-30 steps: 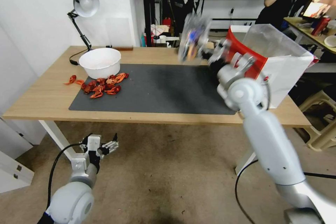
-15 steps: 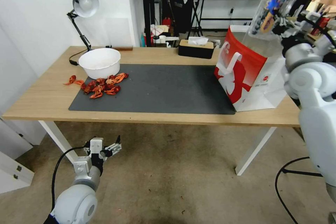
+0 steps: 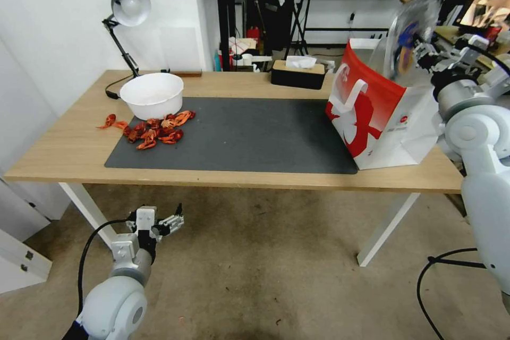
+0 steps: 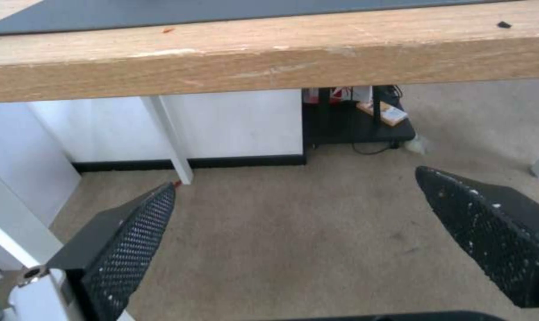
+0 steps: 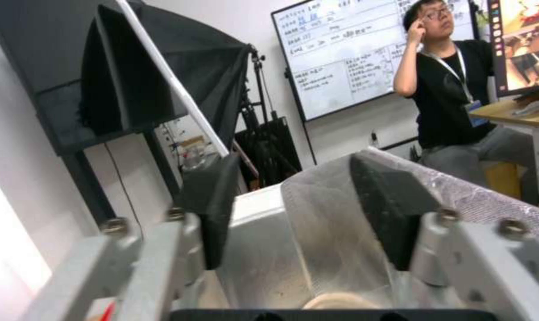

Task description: Close the takeout container lid, then place the container into the takeout bag.

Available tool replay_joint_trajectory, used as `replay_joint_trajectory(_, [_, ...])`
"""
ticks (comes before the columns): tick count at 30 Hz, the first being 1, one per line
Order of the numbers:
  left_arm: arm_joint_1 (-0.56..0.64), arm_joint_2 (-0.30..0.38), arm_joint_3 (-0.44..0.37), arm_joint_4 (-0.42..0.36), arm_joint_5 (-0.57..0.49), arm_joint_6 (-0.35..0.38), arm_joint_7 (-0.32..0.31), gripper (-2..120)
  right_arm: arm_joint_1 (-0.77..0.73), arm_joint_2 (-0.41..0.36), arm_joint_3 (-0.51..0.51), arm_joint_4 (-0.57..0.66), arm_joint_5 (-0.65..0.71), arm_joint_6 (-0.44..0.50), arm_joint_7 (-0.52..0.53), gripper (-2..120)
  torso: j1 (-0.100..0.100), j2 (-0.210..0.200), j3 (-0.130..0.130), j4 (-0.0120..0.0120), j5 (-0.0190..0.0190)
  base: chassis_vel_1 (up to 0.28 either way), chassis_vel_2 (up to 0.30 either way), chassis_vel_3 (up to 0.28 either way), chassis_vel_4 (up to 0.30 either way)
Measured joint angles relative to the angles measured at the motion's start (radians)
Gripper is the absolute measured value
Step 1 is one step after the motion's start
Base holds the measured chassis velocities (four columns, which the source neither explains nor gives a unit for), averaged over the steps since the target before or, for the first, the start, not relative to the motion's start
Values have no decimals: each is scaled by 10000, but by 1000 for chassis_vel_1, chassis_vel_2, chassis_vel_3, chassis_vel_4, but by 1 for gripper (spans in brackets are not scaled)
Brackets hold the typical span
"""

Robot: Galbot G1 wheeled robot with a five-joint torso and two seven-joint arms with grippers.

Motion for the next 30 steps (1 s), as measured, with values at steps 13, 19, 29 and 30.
replay_joint_trajectory(13, [50, -94, -186, 49, -309, -995, 778, 100, -3055, -326, 587, 2753, -466, 1459, -1991, 97, -1, 1, -1, -1, 0, 0, 0, 0, 0])
replay_joint_trajectory(19, [70, -257, -202, 384, -497, -2453, 1639, 100, -6349, 627, 1031, 4166, -2910, 2560, -2828, 100, -1, 0, -2, -6, 7, 0, 0, 0, 0])
replay_joint_trajectory(29, [99, -492, 289, 1100, 289, -4155, 1829, 100, -10439, 2876, 857, 2932, -5884, 5802, -3810, 100, -2, 1, -2, -1, -3, 0, 0, 0, 0])
replay_joint_trajectory(30, [124, -515, 314, 1165, 355, -4237, 1829, 100, -10512, 3040, 791, 2651, -5947, 5987, -3879, 100, -2, 1, -2, 0, 0, 0, 0, 0, 0])
